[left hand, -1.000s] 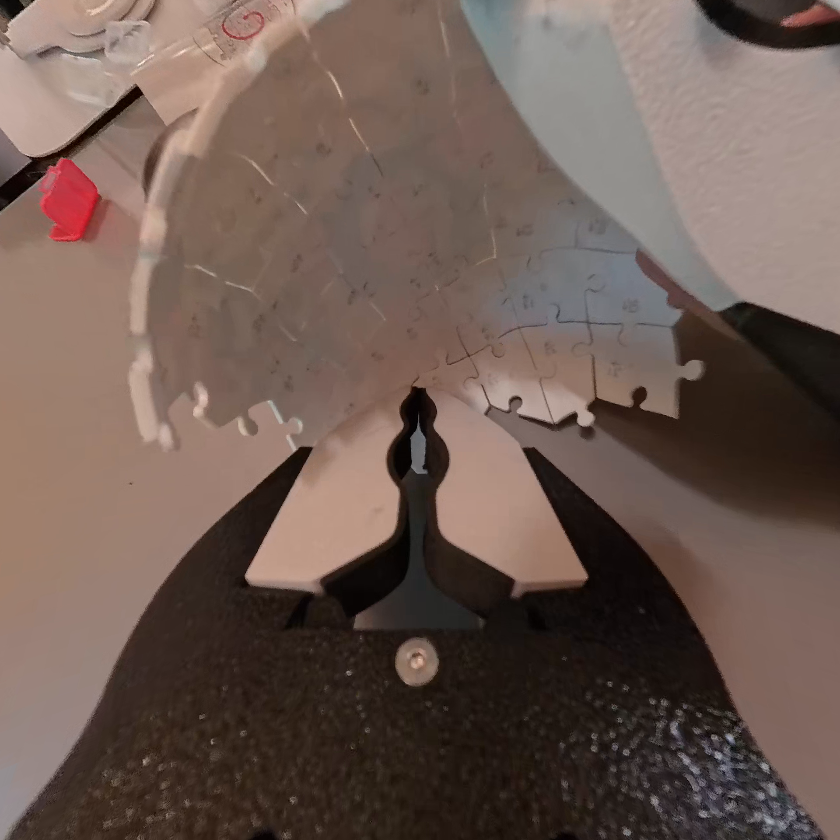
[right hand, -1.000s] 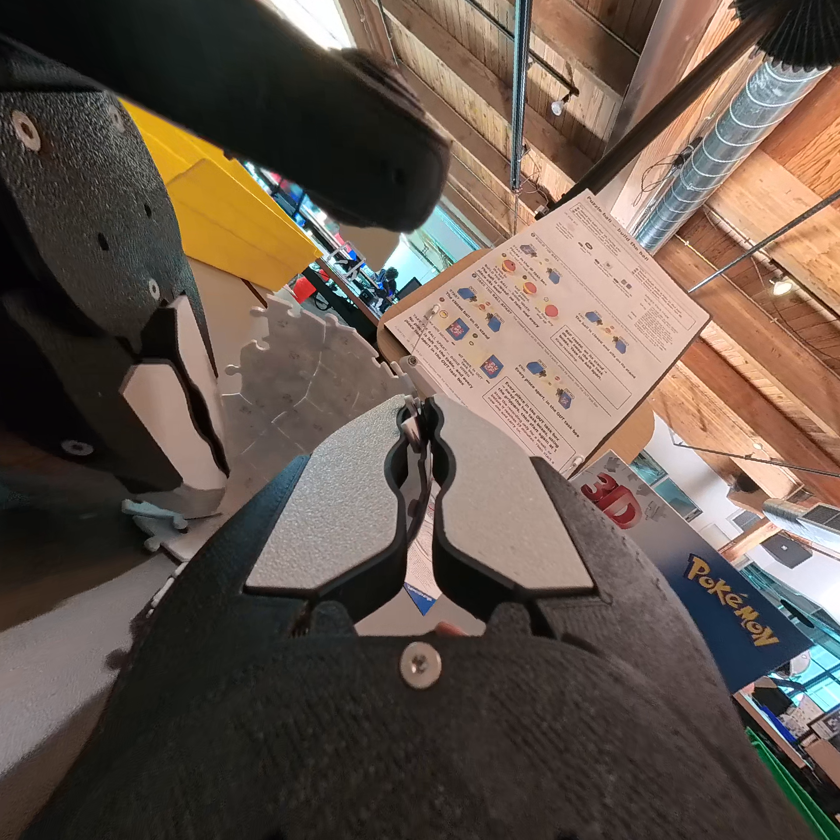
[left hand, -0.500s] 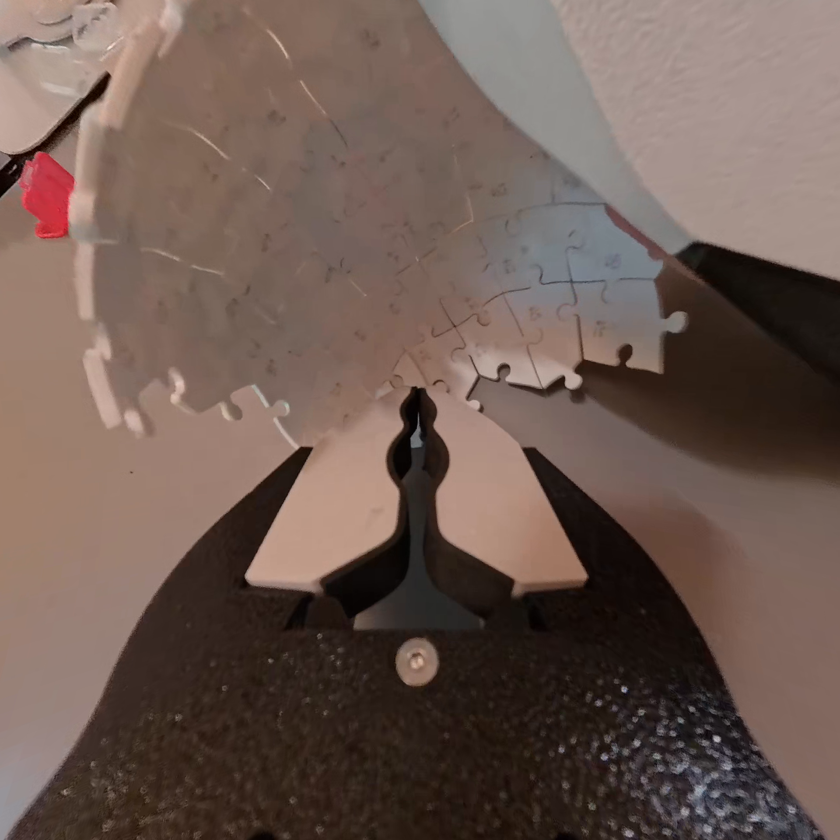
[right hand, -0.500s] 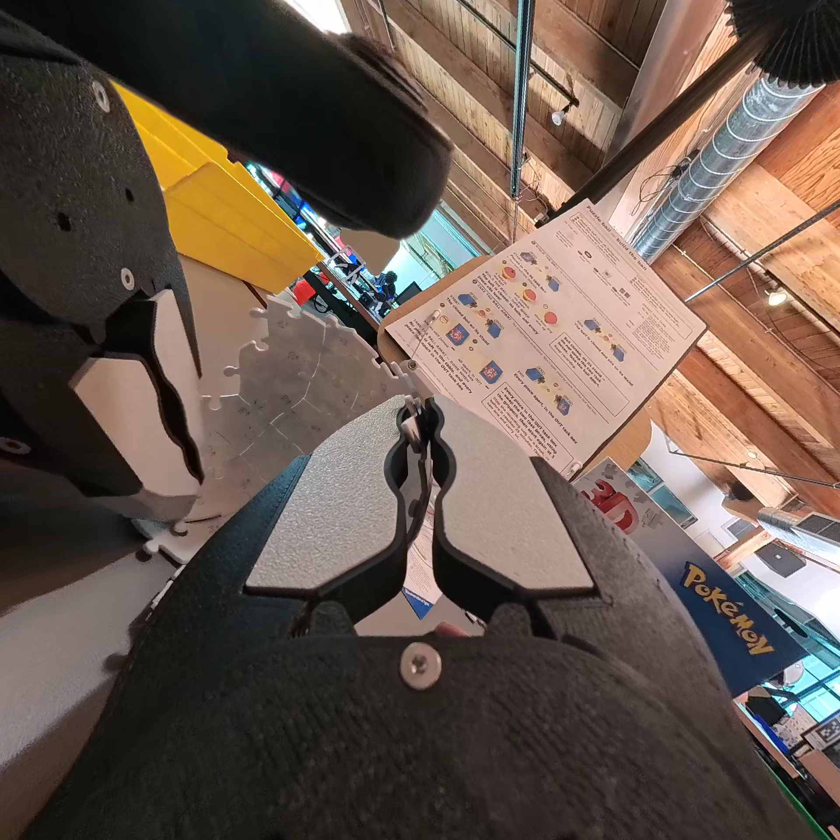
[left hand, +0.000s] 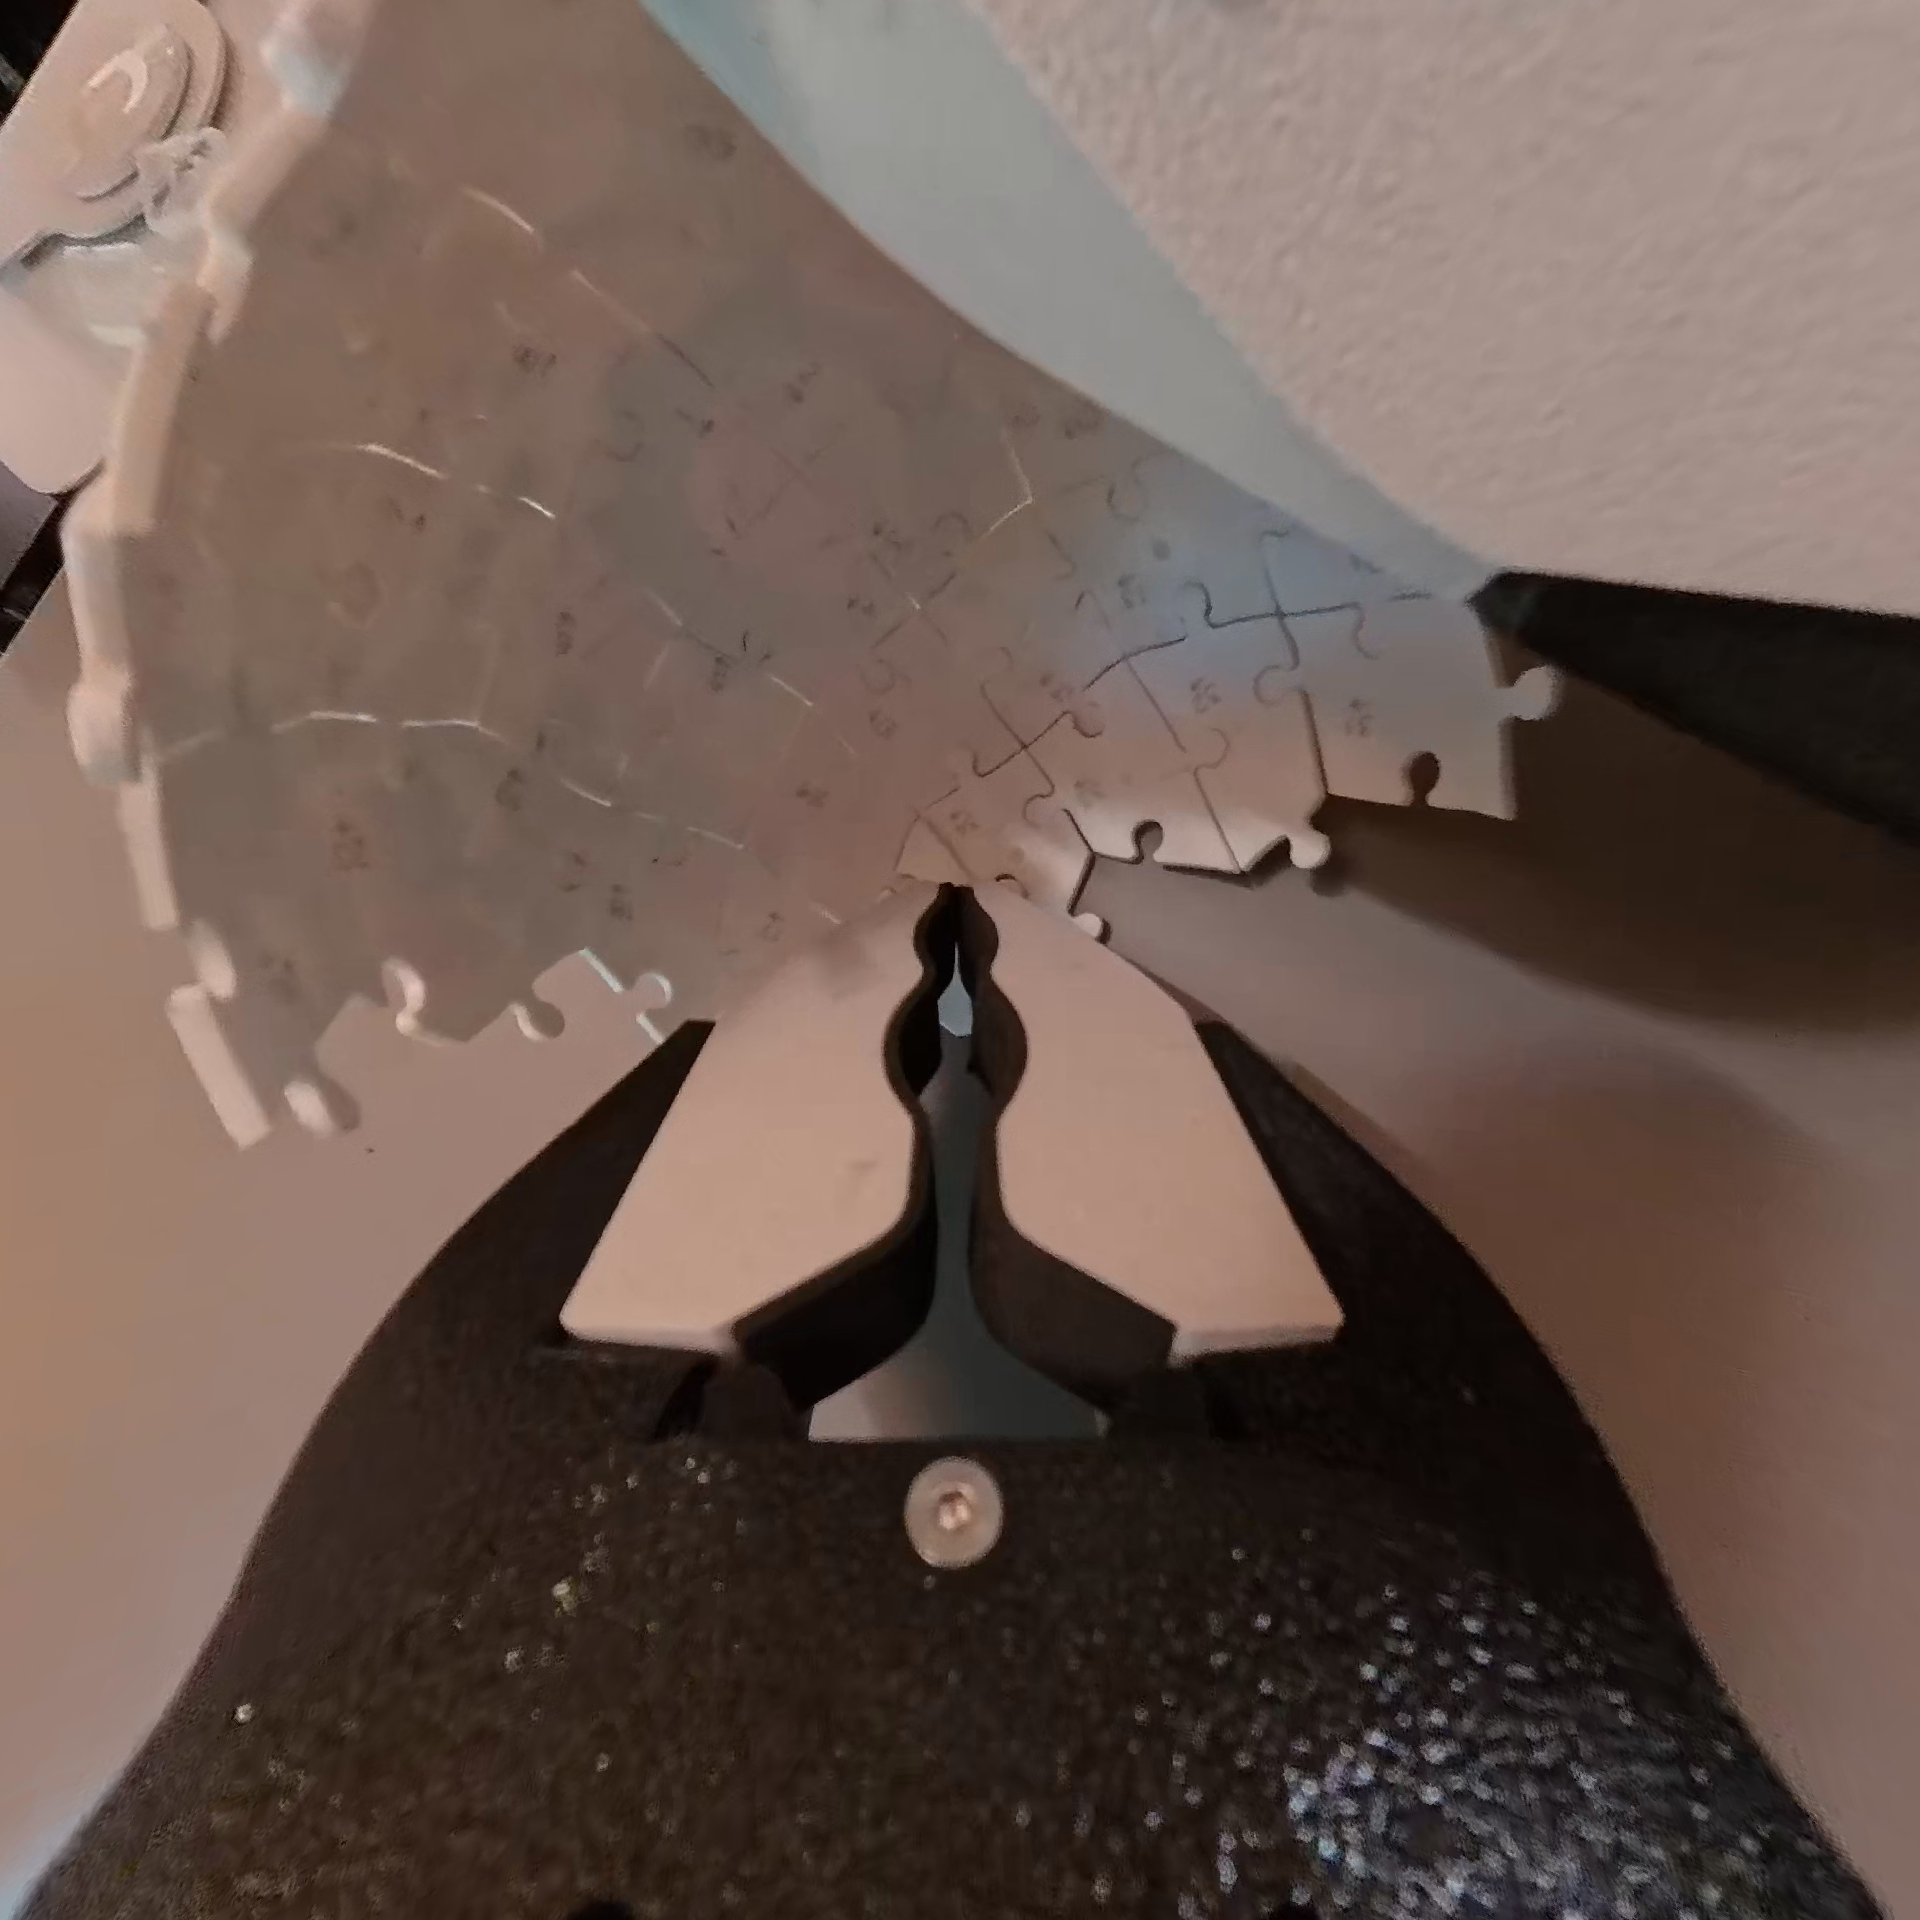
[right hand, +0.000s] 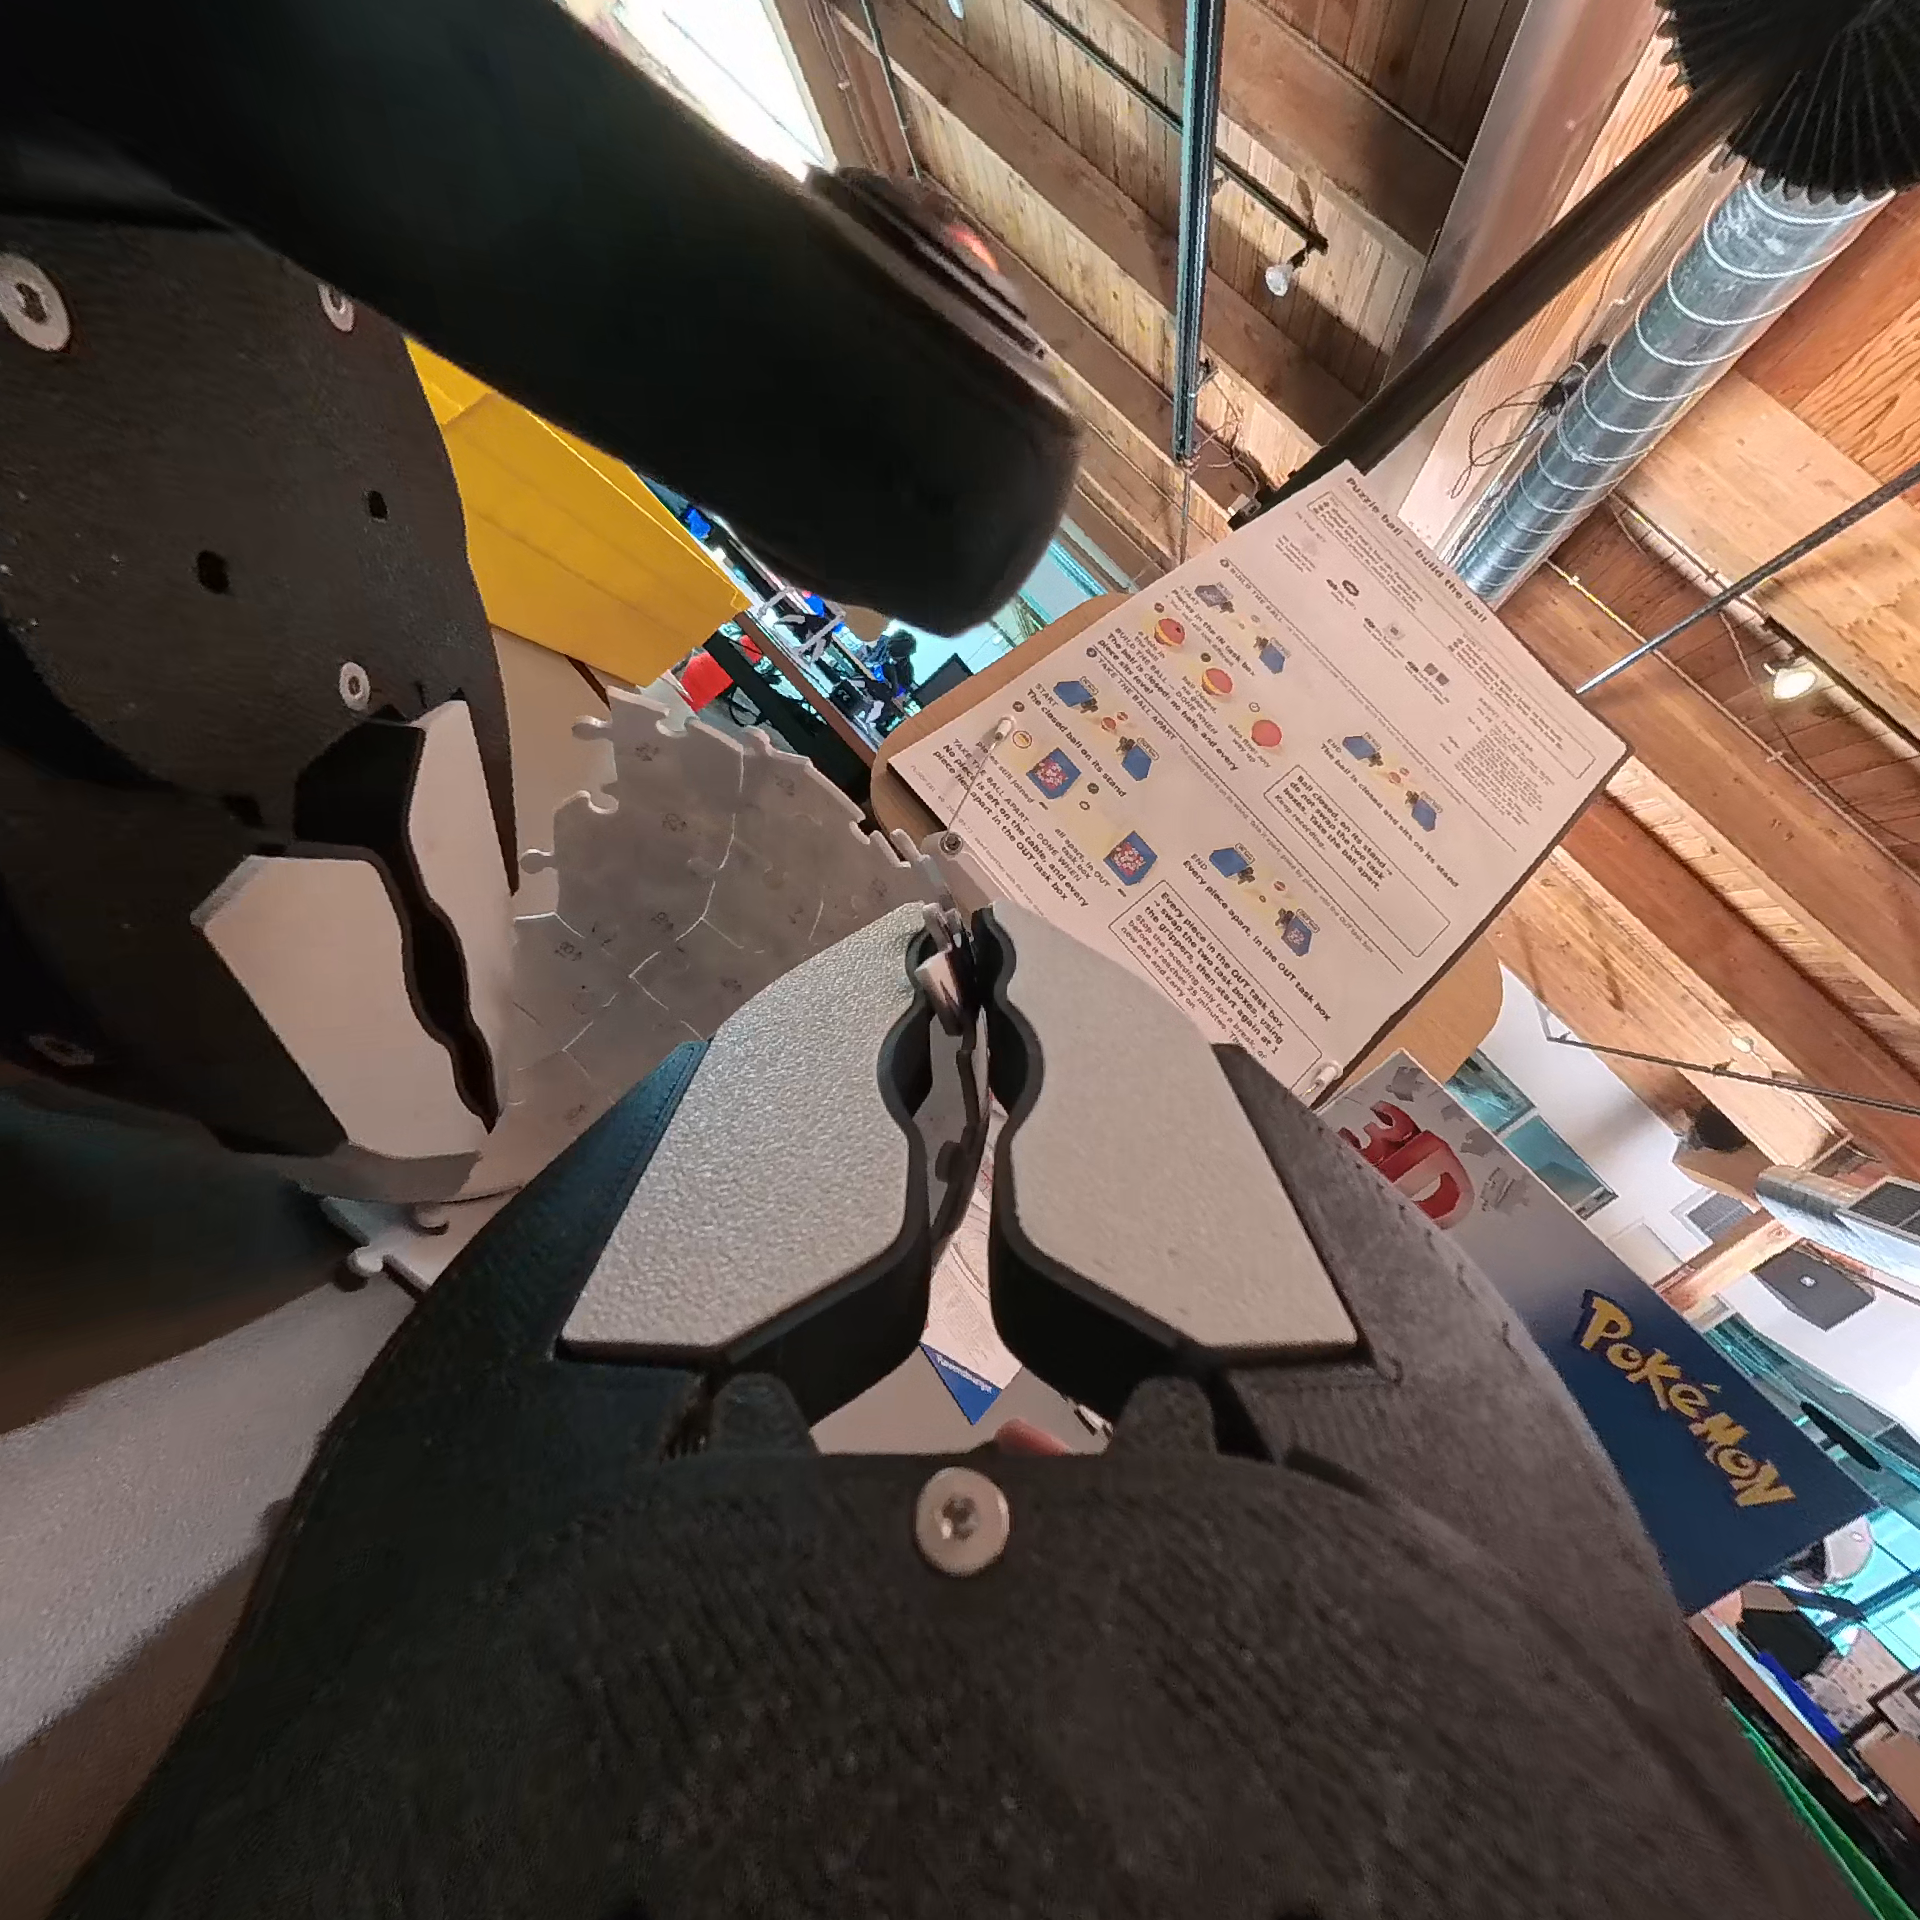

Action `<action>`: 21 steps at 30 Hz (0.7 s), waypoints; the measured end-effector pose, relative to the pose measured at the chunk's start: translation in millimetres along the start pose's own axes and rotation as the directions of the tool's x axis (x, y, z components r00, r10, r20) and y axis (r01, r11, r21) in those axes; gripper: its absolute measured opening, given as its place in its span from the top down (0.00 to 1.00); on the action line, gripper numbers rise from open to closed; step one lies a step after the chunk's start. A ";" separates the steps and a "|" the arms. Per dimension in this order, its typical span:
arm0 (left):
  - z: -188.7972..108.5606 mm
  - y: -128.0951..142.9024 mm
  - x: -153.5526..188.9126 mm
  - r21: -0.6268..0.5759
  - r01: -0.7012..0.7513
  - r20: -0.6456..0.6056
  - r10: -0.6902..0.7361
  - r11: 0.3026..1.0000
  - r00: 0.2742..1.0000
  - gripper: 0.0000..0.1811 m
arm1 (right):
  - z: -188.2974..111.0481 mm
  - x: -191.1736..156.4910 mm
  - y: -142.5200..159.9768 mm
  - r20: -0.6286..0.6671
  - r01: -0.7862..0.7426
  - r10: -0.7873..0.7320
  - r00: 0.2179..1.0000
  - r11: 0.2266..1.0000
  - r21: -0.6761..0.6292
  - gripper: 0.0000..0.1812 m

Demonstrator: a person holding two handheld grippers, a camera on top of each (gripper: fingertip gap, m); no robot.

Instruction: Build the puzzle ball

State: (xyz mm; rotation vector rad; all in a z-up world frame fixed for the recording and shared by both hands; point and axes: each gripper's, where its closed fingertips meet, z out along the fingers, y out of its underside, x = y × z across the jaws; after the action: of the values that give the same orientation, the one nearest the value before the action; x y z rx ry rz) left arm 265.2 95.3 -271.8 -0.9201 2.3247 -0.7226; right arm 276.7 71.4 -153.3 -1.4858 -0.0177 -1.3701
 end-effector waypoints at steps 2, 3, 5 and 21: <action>-0.1 0.1 0.1 -0.009 -0.022 -0.005 0.022 1.000 1.000 1.00 | 0.0 -0.4 -0.2 0.003 -0.006 0.006 1.000 1.000 0.002 0.97; -0.1 0.1 0.1 -0.015 -0.046 -0.003 0.046 0.999 0.999 1.00 | -0.1 -0.4 -0.1 0.004 -0.010 0.010 1.000 1.000 0.003 0.97; 0.1 -0.1 -0.1 -0.026 -0.101 0.000 0.101 0.994 0.995 1.00 | 0.0 -0.1 0.6 0.004 -0.014 0.014 1.000 1.000 -0.001 0.97; 4.0 -3.2 -2.0 0.006 0.020 -0.061 -0.020 1.000 0.998 1.00 | -0.8 0.9 2.0 -0.004 0.003 -0.003 1.000 1.000 -0.012 0.97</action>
State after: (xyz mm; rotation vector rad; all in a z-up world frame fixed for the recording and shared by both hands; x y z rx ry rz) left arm 270.4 93.7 -272.1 -0.9312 2.3678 -0.7770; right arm 277.7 69.4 -154.1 -1.4940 -0.0090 -1.3773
